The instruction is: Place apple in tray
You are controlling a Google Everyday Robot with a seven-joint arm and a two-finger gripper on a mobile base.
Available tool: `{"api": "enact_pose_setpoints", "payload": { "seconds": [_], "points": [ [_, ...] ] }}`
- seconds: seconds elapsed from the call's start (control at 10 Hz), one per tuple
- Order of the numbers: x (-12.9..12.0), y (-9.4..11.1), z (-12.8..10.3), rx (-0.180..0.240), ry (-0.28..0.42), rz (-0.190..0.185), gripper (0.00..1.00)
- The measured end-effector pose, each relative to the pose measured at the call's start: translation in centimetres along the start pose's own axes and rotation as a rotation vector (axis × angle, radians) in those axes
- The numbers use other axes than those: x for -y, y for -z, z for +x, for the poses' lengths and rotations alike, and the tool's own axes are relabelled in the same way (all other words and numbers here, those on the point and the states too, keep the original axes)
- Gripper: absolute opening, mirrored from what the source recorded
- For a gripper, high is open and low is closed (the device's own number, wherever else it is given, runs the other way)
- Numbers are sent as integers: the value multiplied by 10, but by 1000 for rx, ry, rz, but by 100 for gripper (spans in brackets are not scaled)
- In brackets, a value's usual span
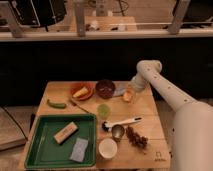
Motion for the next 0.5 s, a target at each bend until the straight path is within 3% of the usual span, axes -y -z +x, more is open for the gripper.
{"api": "enact_pose_setpoints", "payload": {
  "seconds": [0.1,0.3,0.5],
  "points": [
    [0,0,-1,0,14,5,53],
    [-1,5,-5,2,63,12,71],
    [-1,7,-7,4,103,15,80]
  ]
}}
